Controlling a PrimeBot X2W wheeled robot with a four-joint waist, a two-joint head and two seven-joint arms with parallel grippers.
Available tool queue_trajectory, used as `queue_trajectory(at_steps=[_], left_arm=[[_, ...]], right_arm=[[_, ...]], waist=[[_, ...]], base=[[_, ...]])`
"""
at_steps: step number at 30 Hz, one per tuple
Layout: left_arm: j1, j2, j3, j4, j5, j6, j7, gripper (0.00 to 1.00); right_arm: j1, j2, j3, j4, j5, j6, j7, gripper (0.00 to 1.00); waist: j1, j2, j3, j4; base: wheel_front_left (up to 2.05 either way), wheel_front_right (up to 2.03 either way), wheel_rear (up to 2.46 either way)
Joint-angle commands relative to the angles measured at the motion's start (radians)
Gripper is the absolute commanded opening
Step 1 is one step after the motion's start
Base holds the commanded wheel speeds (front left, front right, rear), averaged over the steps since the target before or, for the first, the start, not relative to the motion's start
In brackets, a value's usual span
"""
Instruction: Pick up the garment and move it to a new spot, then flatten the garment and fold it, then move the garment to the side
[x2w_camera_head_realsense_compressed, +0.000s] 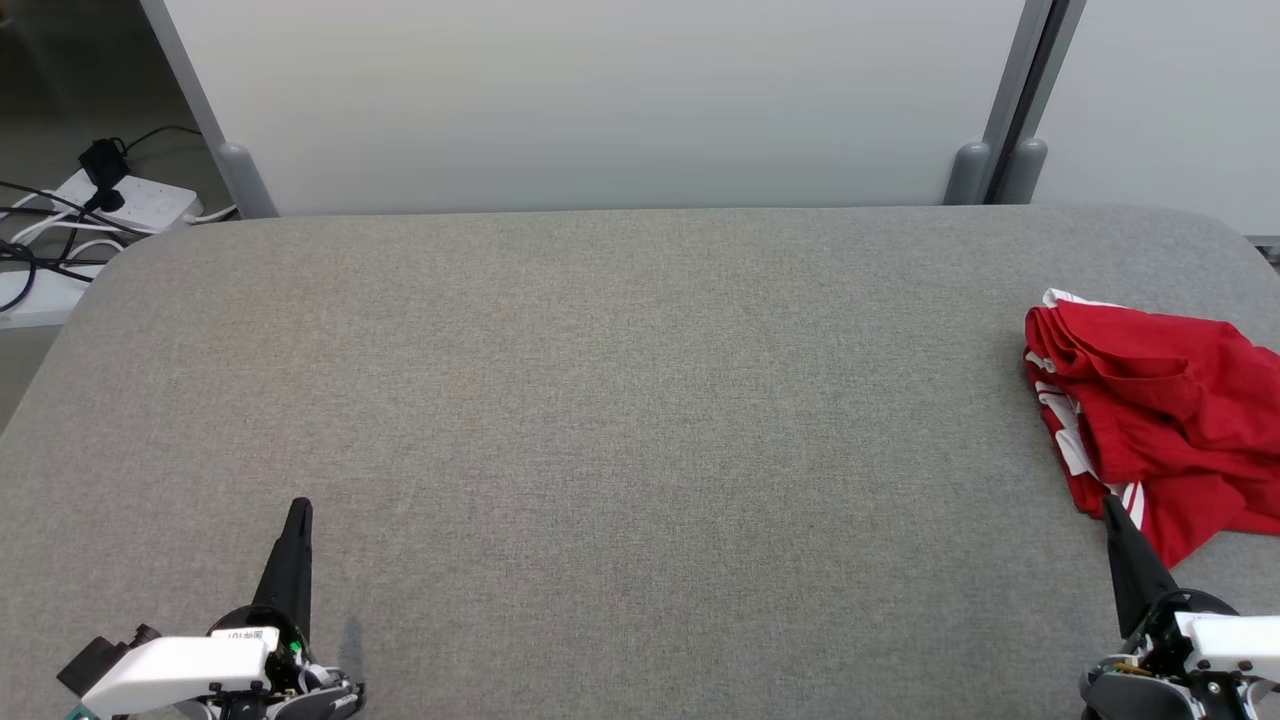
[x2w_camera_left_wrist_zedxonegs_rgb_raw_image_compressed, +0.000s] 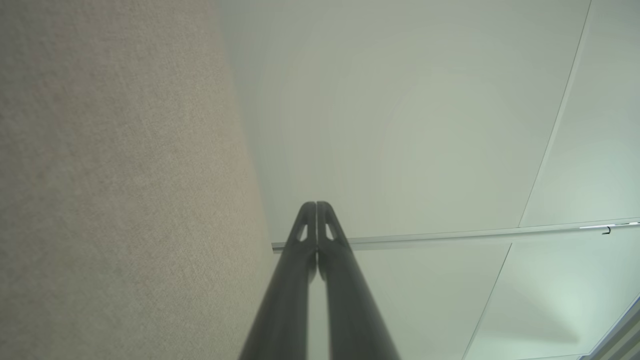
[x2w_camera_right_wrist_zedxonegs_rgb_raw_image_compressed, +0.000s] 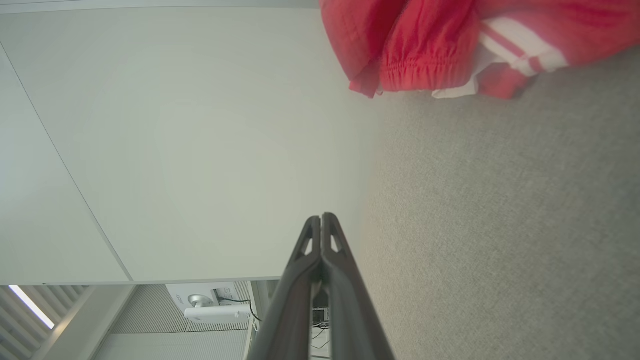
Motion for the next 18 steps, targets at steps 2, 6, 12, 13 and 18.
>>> queue_trajectory(at_steps=[2, 6, 12, 13, 18], left_arm=[[-0.056, 0.011, 0.034, -0.023, -0.005, -0.008, 0.005, 0.00], [-0.057, 0.010, 0.035, -0.023, -0.004, -0.008, 0.006, 0.00], [-0.057, 0.009, 0.036, -0.023, -0.003, -0.008, 0.007, 0.00], [-0.057, 0.009, 0.036, -0.023, -0.003, -0.008, 0.007, 0.00], [-0.057, 0.009, 0.037, -0.023, -0.003, -0.008, 0.008, 0.00]], right_arm=[[-0.043, -0.011, 0.013, -0.027, 0.003, 0.000, 0.011, 0.00], [-0.043, -0.010, 0.012, -0.026, 0.001, 0.000, 0.012, 0.00], [-0.043, -0.008, 0.009, -0.026, -0.001, 0.000, 0.014, 0.00], [-0.043, -0.008, 0.009, -0.026, -0.001, 0.000, 0.014, 0.00], [-0.043, -0.007, 0.008, -0.026, -0.002, 0.000, 0.016, 0.00]], waist=[[0.0000, -0.0001, 0.000, 0.000], [0.0000, -0.0001, 0.000, 0.000], [0.0000, -0.0001, 0.000, 0.000], [0.0000, -0.0001, 0.000, 0.000], [0.0000, -0.0001, 0.000, 0.000]], base=[[0.00, 0.00, 0.00], [0.00, 0.00, 0.00], [0.00, 0.00, 0.00], [0.00, 0.00, 0.00], [0.00, 0.00, 0.00]])
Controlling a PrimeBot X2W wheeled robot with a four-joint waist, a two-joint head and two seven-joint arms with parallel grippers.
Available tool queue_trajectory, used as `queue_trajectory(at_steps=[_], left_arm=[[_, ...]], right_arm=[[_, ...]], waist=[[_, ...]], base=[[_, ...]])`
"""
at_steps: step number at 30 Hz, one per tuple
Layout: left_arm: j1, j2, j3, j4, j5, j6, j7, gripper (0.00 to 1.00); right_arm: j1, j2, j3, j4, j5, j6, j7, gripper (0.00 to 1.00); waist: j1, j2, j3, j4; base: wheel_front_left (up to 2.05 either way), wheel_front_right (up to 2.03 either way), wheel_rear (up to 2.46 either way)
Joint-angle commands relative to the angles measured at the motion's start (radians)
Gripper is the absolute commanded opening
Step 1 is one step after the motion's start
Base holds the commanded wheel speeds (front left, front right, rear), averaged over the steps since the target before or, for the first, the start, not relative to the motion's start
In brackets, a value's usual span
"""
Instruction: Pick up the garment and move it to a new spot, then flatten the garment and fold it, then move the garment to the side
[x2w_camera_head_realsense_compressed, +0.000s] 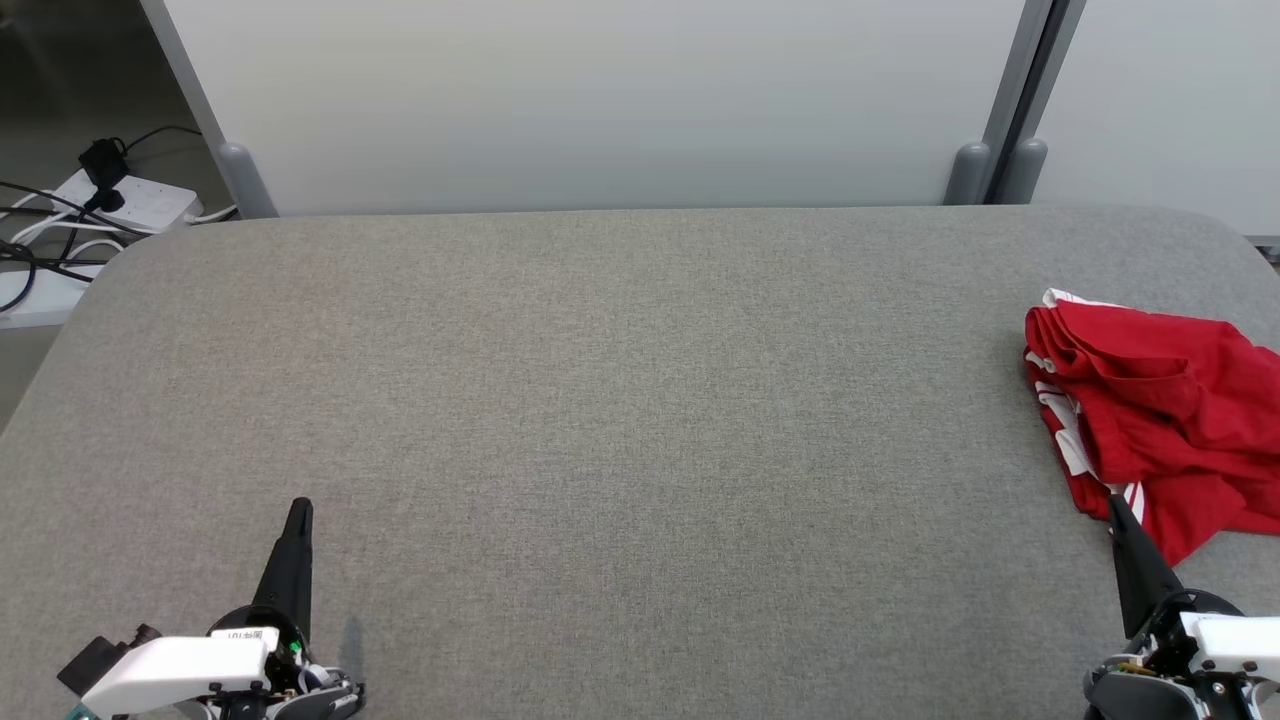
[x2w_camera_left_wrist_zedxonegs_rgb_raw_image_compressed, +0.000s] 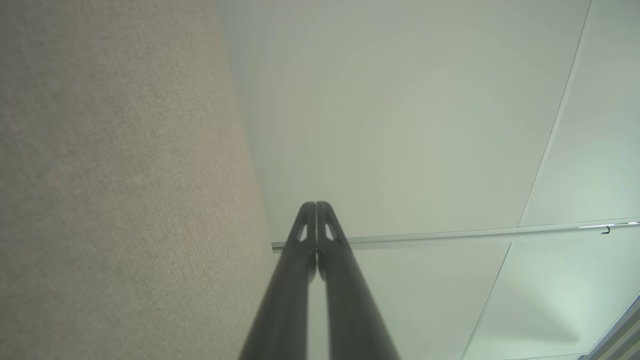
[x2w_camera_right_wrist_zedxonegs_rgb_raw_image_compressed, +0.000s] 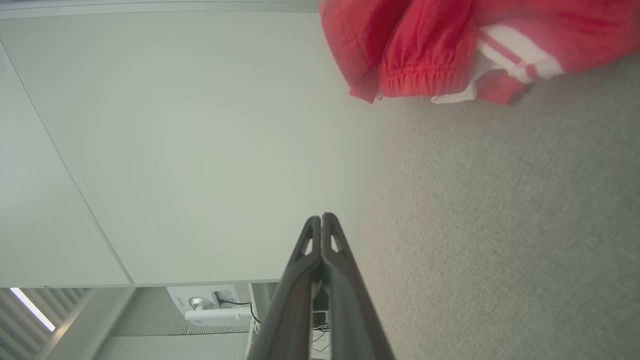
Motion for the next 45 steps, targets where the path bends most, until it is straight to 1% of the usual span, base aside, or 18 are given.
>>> queue_trajectory(at_steps=[1, 45], left_arm=[[-0.057, 0.010, 0.035, -0.023, -0.002, -0.008, 0.007, 0.00], [-0.057, 0.006, 0.040, -0.023, 0.002, -0.008, 0.011, 0.00]], right_arm=[[-0.043, -0.009, 0.021, -0.027, -0.002, 0.000, 0.013, 0.00], [-0.044, -0.002, 0.011, -0.026, -0.010, 0.000, 0.021, 0.00]], waist=[[0.0000, 0.0000, 0.000, 0.000], [0.0000, 0.0000, 0.000, 0.000]], base=[[0.00, 0.00, 0.00], [0.00, 0.00, 0.00]])
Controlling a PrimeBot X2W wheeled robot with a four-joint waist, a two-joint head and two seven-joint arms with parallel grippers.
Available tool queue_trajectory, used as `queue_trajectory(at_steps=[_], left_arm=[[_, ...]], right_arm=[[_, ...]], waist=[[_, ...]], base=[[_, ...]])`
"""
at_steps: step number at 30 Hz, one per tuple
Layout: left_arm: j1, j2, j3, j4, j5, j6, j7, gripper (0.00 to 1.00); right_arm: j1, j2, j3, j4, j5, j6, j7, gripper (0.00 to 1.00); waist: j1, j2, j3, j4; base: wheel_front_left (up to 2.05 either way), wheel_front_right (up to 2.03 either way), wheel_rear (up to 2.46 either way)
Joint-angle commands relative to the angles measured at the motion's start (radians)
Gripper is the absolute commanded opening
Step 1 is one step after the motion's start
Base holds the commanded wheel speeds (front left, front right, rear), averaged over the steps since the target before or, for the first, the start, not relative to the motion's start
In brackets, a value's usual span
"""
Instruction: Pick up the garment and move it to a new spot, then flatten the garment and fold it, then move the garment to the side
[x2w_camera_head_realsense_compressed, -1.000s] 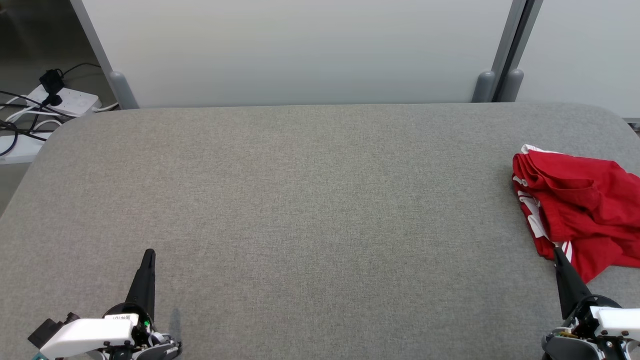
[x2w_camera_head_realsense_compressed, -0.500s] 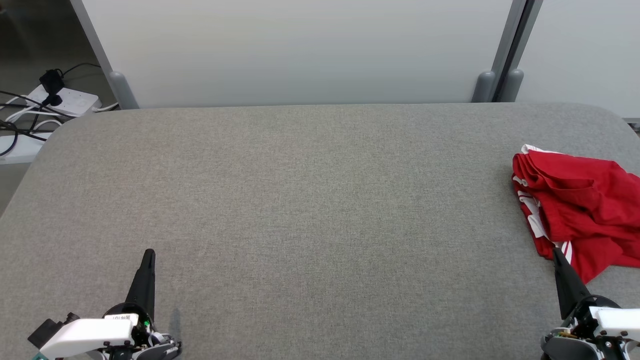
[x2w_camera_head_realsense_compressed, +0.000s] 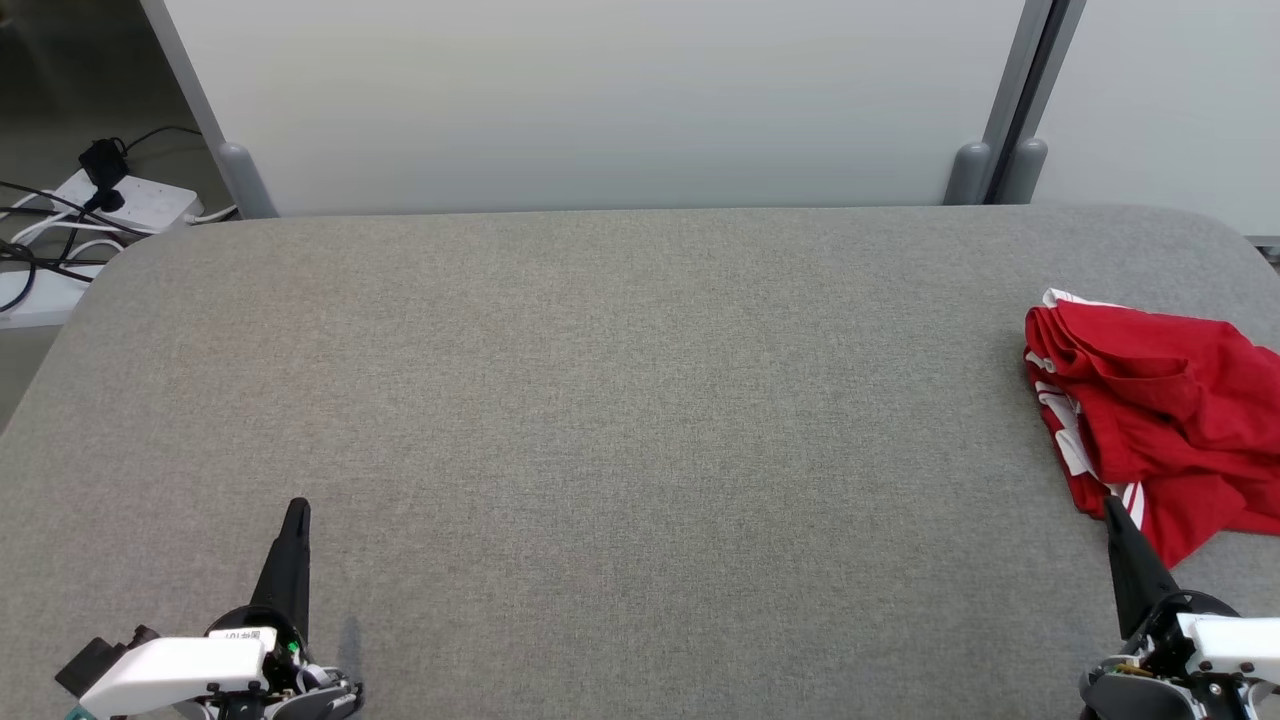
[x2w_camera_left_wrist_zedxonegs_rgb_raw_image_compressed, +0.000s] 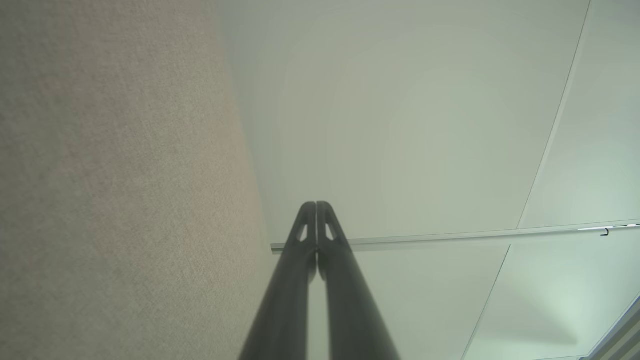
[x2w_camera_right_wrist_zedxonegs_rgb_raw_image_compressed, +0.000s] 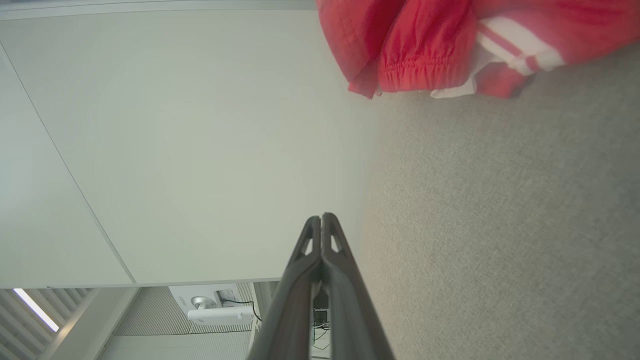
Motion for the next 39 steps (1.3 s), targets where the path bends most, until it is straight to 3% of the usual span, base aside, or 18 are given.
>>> queue_trajectory(at_steps=[1, 39], left_arm=[[-0.057, 0.009, 0.033, -0.023, 0.001, -0.008, 0.007, 0.00], [-0.057, 0.007, 0.036, -0.023, 0.003, -0.008, 0.009, 0.00]], right_arm=[[-0.044, -0.012, 0.018, -0.027, -0.008, 0.000, 0.010, 0.00], [-0.045, -0.008, 0.012, -0.026, -0.012, 0.000, 0.015, 0.00]], waist=[[0.0000, -0.0001, 0.000, 0.000], [0.0000, -0.0001, 0.000, 0.000]], base=[[0.00, 0.00, 0.00], [0.00, 0.00, 0.00]])
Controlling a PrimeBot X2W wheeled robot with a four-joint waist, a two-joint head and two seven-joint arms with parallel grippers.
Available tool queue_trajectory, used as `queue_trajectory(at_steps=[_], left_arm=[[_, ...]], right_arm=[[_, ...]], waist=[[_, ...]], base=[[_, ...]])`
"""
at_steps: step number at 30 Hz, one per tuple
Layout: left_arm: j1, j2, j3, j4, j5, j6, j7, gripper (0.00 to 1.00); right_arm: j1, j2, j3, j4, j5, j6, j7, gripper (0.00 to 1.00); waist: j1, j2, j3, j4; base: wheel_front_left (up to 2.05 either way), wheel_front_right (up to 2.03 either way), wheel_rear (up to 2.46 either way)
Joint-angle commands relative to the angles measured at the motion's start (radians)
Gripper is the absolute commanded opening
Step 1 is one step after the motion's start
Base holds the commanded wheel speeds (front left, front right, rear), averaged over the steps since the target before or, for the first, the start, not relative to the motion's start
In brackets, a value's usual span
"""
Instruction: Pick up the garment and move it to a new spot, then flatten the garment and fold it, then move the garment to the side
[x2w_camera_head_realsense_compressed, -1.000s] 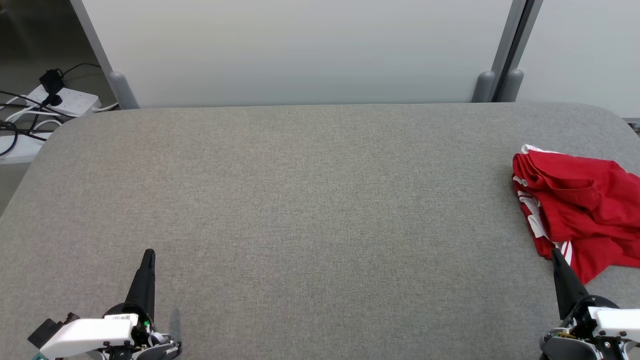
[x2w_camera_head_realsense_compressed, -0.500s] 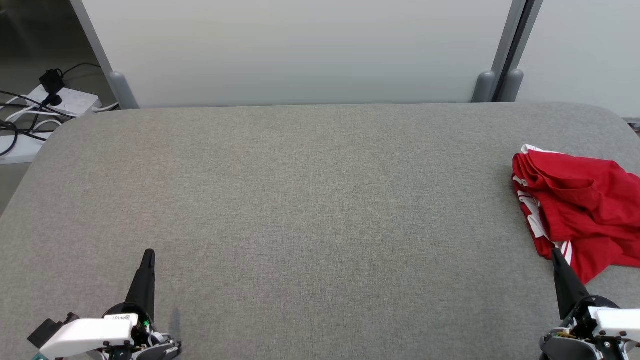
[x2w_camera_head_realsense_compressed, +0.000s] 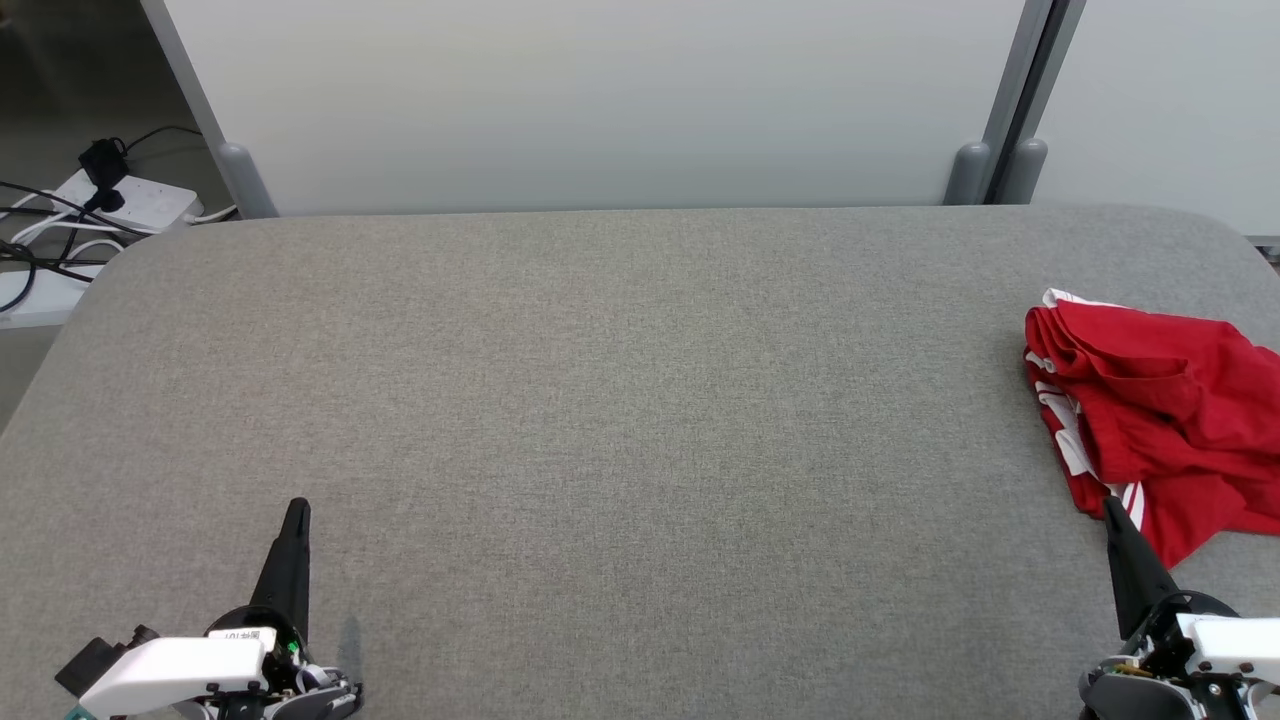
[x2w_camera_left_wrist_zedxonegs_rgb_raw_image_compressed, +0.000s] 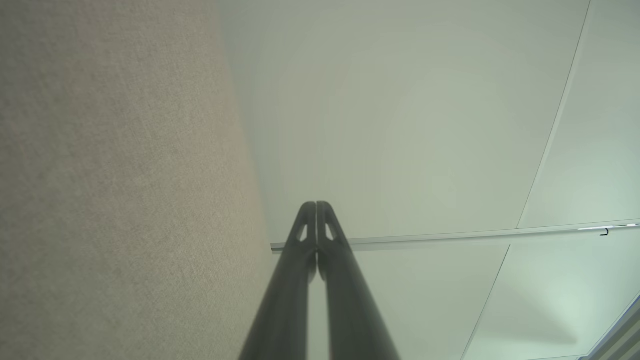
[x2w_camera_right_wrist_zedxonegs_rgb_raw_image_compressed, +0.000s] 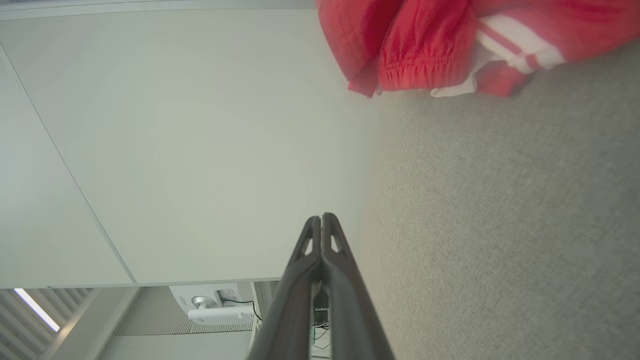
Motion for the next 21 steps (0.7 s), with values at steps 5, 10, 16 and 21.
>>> queue_trajectory(at_steps=[5, 10, 16, 21], left_arm=[[-0.057, 0.008, 0.033, -0.023, 0.002, -0.008, 0.006, 0.00], [-0.057, 0.008, 0.034, -0.023, 0.003, -0.008, 0.007, 0.00], [-0.057, 0.008, 0.034, -0.023, 0.003, -0.008, 0.007, 0.00], [-0.057, 0.008, 0.034, -0.023, 0.003, -0.008, 0.007, 0.00]], right_arm=[[-0.045, -0.011, 0.015, -0.027, -0.011, 0.000, 0.011, 0.00], [-0.045, -0.011, 0.015, -0.027, -0.011, 0.000, 0.011, 0.00], [-0.045, -0.011, 0.014, -0.027, -0.012, 0.000, 0.011, 0.00], [-0.045, -0.011, 0.014, -0.027, -0.012, 0.000, 0.012, 0.00]], waist=[[0.0000, -0.0001, 0.000, 0.000], [0.0000, -0.0001, 0.000, 0.000], [0.0000, -0.0001, 0.000, 0.000], [0.0000, -0.0001, 0.000, 0.000]], base=[[0.00, 0.00, 0.00], [0.00, 0.00, 0.00], [0.00, 0.00, 0.00], [0.00, 0.00, 0.00]])
